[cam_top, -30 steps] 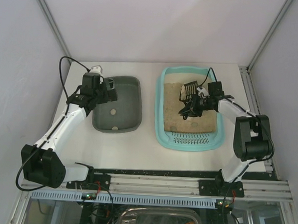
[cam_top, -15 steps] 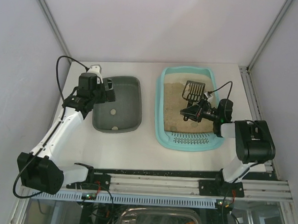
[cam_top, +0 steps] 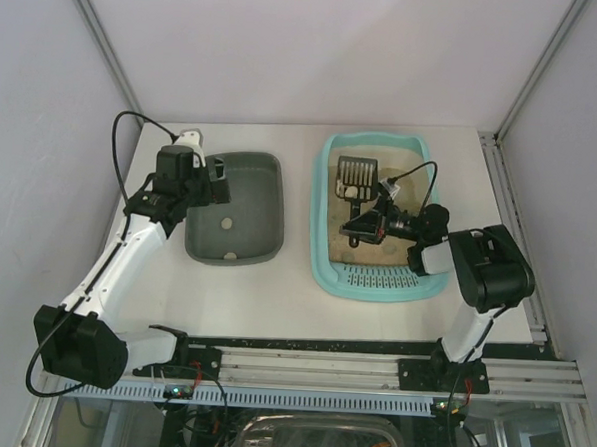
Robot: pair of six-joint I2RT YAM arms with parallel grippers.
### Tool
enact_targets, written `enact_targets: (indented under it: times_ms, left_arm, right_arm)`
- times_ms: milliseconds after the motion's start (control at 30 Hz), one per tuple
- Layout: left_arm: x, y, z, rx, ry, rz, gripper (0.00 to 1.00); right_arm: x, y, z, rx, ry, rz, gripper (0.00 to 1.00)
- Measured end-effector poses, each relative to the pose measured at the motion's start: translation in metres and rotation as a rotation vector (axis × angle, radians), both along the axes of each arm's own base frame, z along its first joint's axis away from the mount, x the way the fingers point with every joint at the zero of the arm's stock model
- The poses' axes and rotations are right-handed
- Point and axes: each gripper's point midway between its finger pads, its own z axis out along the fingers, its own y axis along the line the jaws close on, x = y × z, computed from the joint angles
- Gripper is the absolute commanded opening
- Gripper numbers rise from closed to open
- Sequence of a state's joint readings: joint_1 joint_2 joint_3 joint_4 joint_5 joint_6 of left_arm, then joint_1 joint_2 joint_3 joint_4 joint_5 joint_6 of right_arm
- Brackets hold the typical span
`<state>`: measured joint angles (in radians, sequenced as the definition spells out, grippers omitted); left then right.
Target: Clean the litter box
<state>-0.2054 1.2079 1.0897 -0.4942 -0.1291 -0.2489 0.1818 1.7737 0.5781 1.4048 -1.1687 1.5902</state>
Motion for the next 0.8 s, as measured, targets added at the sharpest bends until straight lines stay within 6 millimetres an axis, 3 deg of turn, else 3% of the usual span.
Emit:
enact_targets:
  times_ms: [67, 167, 433, 800]
  left_arm:
    - [0.000, 0.001, 0.000, 0.001, 0.002, 0.001, 1.00]
    - [0.000, 0.001, 0.000, 0.002, 0.002, 0.002, 1.00]
    - [-0.001, 0.001, 0.000, 0.002, 0.000, 0.002, 1.00]
    - [-0.001, 0.001, 0.003, 0.003, -0.006, -0.001, 1.00]
  right_arm:
    - [-0.003, 0.003, -0.005, 0.001, 0.029, 0.010, 0.00]
    - [0.011, -0.015, -0.015, 0.004, 0.084, -0.068, 0.00]
    - [0.024, -0.025, -0.011, 0.019, 0.099, -0.104, 0.00]
    - [0.023, -0.016, -0.014, -0.004, 0.116, -0.063, 0.00]
